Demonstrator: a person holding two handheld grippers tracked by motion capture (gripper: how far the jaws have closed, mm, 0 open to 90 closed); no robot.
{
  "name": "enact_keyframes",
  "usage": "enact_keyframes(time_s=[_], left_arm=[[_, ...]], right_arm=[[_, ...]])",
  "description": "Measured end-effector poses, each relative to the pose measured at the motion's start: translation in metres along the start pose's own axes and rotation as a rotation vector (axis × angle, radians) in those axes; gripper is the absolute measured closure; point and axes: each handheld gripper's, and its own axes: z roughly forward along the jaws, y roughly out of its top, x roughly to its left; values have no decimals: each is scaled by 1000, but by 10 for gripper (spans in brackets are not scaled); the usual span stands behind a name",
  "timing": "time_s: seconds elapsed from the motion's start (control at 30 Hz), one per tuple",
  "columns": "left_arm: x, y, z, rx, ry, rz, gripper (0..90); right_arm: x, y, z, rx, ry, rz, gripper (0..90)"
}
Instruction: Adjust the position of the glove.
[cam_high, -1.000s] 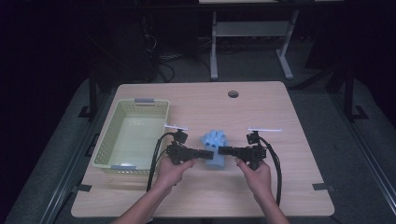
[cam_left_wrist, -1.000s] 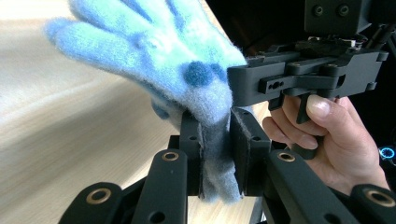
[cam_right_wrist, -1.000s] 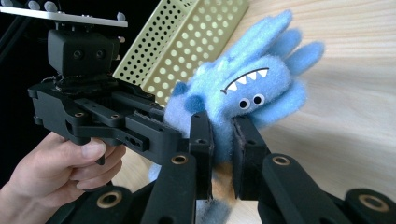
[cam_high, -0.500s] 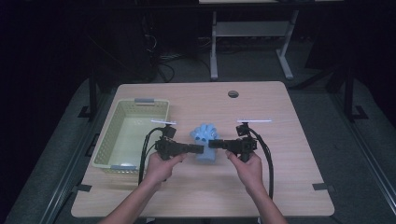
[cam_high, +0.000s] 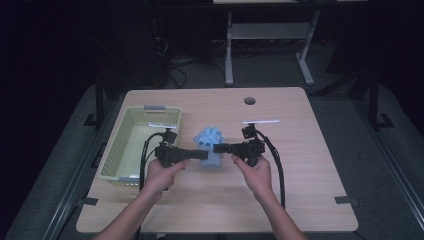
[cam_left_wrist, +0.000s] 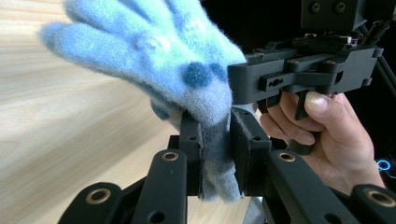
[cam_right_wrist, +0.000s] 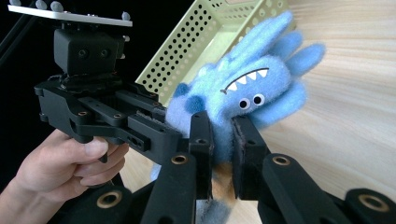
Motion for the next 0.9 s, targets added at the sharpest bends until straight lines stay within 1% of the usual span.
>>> enact_keyframes(time_s=[0.07, 0.1, 0.2, 0.23, 0.33, 0.4, 0.43, 0.5, 0.53, 0.57, 0.6, 0.73, 0.77, 0.8, 0.9], left_arm=[[0, 0, -3, -2, 4, -2, 752], [1, 0, -6, -3, 6, 2, 752], [1, 1, -11, -8, 8, -2, 752], [2, 2, -12, -10, 11, 7, 752], [1, 2, -15, -18, 13, 3, 752], [2, 3, -18, -20, 15, 2, 752], [2, 3, -21, -24, 17, 5, 752], [2, 3, -24, -25, 23, 7, 752], [2, 3, -25, -30, 22, -1, 752], [3, 3, -27, -28, 25, 6, 752], [3, 3, -28, -33, 24, -6, 752], [5, 3, -33, -37, 26, -1, 752], [5, 2, -35, -40, 30, -5, 751], [7, 2, -37, -39, 31, 7, 751], [8, 2, -40, -42, 34, 6, 751]], right_arm=[[1, 1, 1, -1, 2, -4, 803], [4, 3, 4, 4, 0, -10, 803], [8, 6, 8, 9, 2, -16, 803], [9, 7, 8, 14, 1, -20, 803], [11, 10, 11, 18, -7, -33, 803], [16, 15, 14, 25, -8, -49, 803], [18, 15, 15, 27, -6, -44, 803], [19, 18, 18, 36, -4, -49, 803], [20, 18, 19, 36, -5, -51, 803], [21, 19, 20, 39, -6, -55, 803], [22, 20, 21, 39, -6, -56, 803], [24, 22, 25, 46, -3, -59, 803], [26, 23, 28, 51, 1, -63, 803], [26, 23, 29, 54, 3, -64, 803], [27, 24, 33, 55, 6, -64, 803]])
